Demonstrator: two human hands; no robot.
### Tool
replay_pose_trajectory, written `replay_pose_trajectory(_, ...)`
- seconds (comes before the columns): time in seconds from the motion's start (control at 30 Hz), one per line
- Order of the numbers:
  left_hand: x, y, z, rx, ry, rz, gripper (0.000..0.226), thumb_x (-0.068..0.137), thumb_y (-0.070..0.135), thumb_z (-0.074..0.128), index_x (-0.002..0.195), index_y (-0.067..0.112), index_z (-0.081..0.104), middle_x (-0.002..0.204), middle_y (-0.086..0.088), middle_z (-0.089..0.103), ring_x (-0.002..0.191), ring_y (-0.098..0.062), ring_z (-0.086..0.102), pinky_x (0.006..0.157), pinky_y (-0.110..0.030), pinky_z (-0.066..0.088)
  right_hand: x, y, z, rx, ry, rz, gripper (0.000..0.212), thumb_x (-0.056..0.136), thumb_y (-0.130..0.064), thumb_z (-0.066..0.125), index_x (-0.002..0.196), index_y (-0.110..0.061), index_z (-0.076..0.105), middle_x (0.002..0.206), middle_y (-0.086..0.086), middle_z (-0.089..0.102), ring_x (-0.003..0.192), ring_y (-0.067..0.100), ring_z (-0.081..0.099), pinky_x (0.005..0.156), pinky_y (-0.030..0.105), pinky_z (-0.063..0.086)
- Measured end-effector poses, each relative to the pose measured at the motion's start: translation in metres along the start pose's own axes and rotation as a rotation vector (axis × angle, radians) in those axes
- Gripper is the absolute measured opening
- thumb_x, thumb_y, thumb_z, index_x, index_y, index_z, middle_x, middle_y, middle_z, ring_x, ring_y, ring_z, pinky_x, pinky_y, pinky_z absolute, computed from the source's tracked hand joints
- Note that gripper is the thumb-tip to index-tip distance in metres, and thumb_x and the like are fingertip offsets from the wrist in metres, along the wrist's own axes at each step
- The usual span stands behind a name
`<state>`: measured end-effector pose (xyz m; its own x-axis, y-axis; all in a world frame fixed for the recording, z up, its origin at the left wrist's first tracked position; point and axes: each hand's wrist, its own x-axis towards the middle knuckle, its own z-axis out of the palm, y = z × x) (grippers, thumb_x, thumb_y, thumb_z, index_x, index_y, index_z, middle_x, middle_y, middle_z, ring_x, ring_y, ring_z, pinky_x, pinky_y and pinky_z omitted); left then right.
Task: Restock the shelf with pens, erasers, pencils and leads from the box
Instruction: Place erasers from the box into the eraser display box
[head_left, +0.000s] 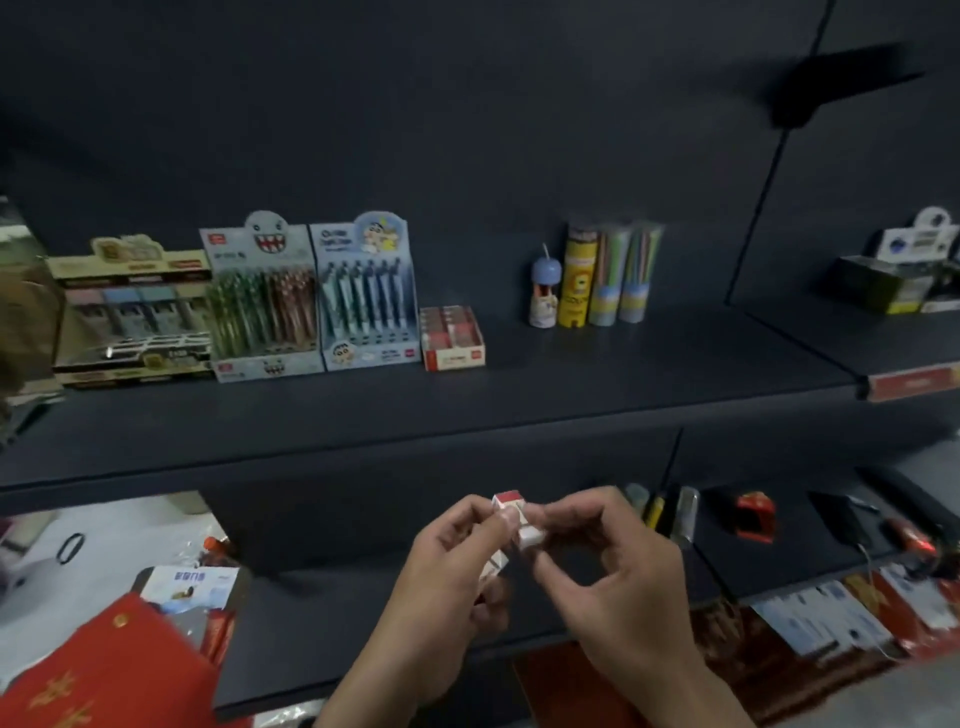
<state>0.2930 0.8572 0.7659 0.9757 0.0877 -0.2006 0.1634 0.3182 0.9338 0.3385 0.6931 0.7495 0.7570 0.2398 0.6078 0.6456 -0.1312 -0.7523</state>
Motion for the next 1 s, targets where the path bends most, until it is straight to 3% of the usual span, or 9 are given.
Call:
replay_pose_trajectory(0.07,0.020,0.013,-0.012,-0.040,0.015,0.015,0.014,0.102,0.016,0.062,0.092,0.011,0.054,0.080,-0.007,0.055,0.054,-0.014,0.036,0.051,-0.025,0.020,0.023,0.012,0.013,-0.027,-0.045,-0.131,0.047,0.075,0.007,0.090,0.110,-0.019,0.073,0.103,-0.017,0.076,0.092,0.007,0.077,0.076,0.026,0.063)
replay_pose_trajectory(0.13,0.042,0.027,-0.024,-0.013,0.048,0.044,0.020,0.103,0.013,0.061,0.085,0.017,0.053,0.076,-0.006,0.054,0.054,-0.014,0.037,0.051,-0.025,0.021,0.048,0.024,0.021,0.012,-0.065,-0.154,0.049,0.075,0.001,0.092,0.113,-0.022,0.070,0.106,-0.016,0.078,0.091,0.008,0.077,0.075,0.029,0.063)
replay_pose_trajectory(0.23,0.073,0.054,-0.040,0.139,0.001,0.061,0.018,0.103,0.025,0.067,0.088,0.019,0.060,0.081,-0.003,0.055,0.057,-0.013,0.043,0.049,-0.023,0.030,0.097,0.042,0.021,0.065,-0.110,-0.155,0.047,0.078,-0.005,0.093,0.115,-0.023,0.070,0.107,-0.009,0.075,0.089,0.017,0.076,0.073,0.035,0.062)
replay_pose_trajectory(0.4,0.127,0.095,-0.057,0.406,-0.106,0.042,0.019,0.105,0.035,0.064,0.094,0.020,0.067,0.085,-0.001,0.054,0.060,-0.011,0.044,0.054,-0.025,0.033,0.187,0.082,0.021,0.044,-0.412,-0.214,0.057,0.077,-0.024,0.097,0.129,-0.025,0.073,0.136,-0.012,0.062,0.097,0.020,0.071,0.078,0.032,0.060)
replay_pose_trajectory(0.5,0.159,0.107,-0.061,0.454,-0.094,0.056,0.022,0.100,0.044,0.066,0.099,0.022,0.072,0.087,-0.002,0.060,0.059,-0.012,0.048,0.053,-0.025,0.038,0.222,0.101,0.030,0.087,-0.471,-0.221,0.055,0.075,-0.031,0.098,0.125,-0.022,0.078,0.123,-0.013,0.070,0.105,0.015,0.073,0.086,0.031,0.060)
replay_pose_trajectory(0.63,0.193,0.111,-0.068,0.405,-0.007,0.067,0.029,0.099,0.050,0.065,0.118,0.031,0.077,0.088,-0.001,0.062,0.059,-0.013,0.046,0.054,-0.026,0.037,0.247,0.119,0.045,0.112,-0.391,-0.273,0.037,0.075,-0.026,0.099,0.108,-0.017,0.083,0.106,-0.010,0.073,0.096,0.015,0.074,0.077,0.031,0.060)
replay_pose_trajectory(0.83,0.236,0.117,-0.092,0.370,0.025,0.077,0.029,0.105,0.047,0.060,0.107,0.021,0.074,0.083,-0.003,0.054,0.063,-0.016,0.046,0.055,-0.029,0.036,0.276,0.141,0.061,0.066,-0.406,-0.183,0.018,0.082,-0.013,0.092,0.097,-0.019,0.084,0.098,-0.009,0.074,0.086,0.019,0.073,0.075,0.033,0.059)
replay_pose_trajectory(0.9,0.247,0.117,-0.104,0.294,0.077,0.089,0.022,0.108,0.036,0.058,0.110,0.019,0.072,0.084,-0.004,0.057,0.067,-0.018,0.051,0.058,-0.030,0.039,0.289,0.146,0.070,-0.046,-0.338,-0.152,0.014,0.082,-0.015,0.091,0.093,-0.020,0.083,0.096,-0.012,0.075,0.089,0.013,0.073,0.078,0.027,0.058)
replay_pose_trajectory(1.0,0.257,0.115,-0.127,0.064,0.029,0.111,0.021,0.105,0.001,0.056,0.121,0.007,0.067,0.085,-0.012,0.056,0.071,-0.020,0.054,0.061,-0.033,0.043,0.316,0.159,0.082,-0.235,-0.282,-0.032,0.010,0.086,-0.020,0.087,0.093,-0.024,0.081,0.092,-0.017,0.073,0.091,0.000,0.069,0.077,0.012,0.051)
